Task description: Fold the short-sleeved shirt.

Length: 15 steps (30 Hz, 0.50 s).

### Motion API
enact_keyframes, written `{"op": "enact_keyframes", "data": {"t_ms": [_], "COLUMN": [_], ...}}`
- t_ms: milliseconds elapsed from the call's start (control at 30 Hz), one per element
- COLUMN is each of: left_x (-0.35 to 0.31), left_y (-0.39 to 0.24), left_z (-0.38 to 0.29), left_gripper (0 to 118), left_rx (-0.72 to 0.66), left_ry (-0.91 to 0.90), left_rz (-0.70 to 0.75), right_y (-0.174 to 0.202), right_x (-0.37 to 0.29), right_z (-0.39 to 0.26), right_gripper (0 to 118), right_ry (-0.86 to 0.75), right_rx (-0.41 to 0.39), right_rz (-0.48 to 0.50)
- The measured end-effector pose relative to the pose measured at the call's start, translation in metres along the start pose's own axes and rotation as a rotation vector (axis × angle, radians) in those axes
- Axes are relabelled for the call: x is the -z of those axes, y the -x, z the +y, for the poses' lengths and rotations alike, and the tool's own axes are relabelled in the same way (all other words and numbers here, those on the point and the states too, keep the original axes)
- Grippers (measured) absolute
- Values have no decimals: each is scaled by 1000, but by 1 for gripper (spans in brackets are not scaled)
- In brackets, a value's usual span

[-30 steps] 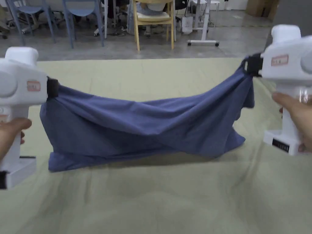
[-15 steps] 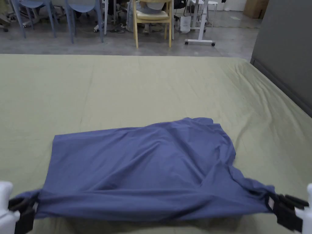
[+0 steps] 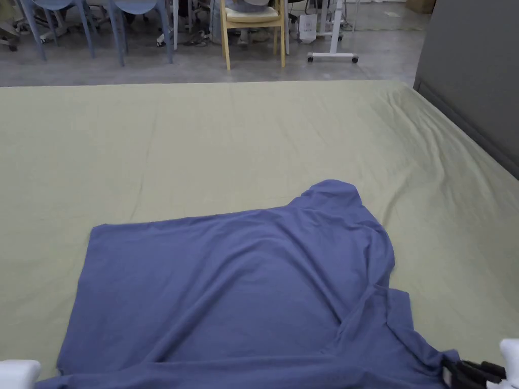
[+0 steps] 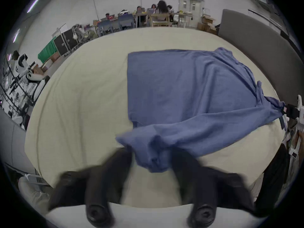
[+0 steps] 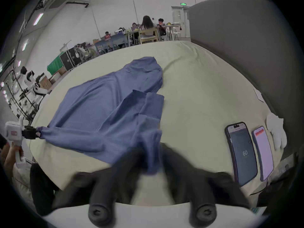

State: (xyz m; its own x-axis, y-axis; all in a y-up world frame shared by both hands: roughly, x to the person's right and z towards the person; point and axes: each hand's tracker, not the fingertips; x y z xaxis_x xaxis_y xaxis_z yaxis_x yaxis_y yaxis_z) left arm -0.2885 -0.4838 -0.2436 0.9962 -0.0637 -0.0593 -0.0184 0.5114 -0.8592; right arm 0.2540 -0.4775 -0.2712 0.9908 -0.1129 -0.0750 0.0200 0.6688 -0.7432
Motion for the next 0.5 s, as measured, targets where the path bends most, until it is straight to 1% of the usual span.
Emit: {"op": "enact_keyframes", "data": {"t_ms": [33,67,100,167,200,233,300,333,367,400,433,467,500], "left_x": [1,-6,-16,-45,-59,-77,-108,-120,-128,-128,-120,-117,-112], "left_y": [5,7,7,7,5,1,-6,-10,-17,-24,-24,-27,-26], "left_z": [0,-1,-1,-4,-4,-6,-13,-21,-27,-30,-38,-42,-41], "left_gripper": [82,82,82,82,82,82,82,77,57,15,0,0,0], "left_rx": [-21,-35,-50,-70,-76,-93,-134,-136,-133,-132,-115,-103,-62], "left_ry": [6,-10,-20,-83,-119,-167,-240,-279,-322,-330,-305,-295,-237], "left_rz": [-23,-30,-27,1,23,41,20,-14,-16,4,21,49,17], "right_y": [1,3,6,14,20,28,42,51,61,66,73,75,76], "right_x": [3,1,-4,-19,-28,-37,-50,-57,-62,-60,-59,-61,-62], "right_z": [4,7,9,12,12,12,10,7,3,-3,-9,-17,-21], "right_gripper": [100,100,108,110,110,110,109,102,84,44,3,3,3], "right_ry": [35,46,41,27,8,-30,-66,-79,-92,-92,-89,-134,-132], "right_rx": [-6,-3,1,14,6,-15,-63,-101,-136,-156,-147,-130,-132], "right_rz": [-10,9,18,5,-5,-22,-51,-50,-55,-66,-74,-94,-49]}}
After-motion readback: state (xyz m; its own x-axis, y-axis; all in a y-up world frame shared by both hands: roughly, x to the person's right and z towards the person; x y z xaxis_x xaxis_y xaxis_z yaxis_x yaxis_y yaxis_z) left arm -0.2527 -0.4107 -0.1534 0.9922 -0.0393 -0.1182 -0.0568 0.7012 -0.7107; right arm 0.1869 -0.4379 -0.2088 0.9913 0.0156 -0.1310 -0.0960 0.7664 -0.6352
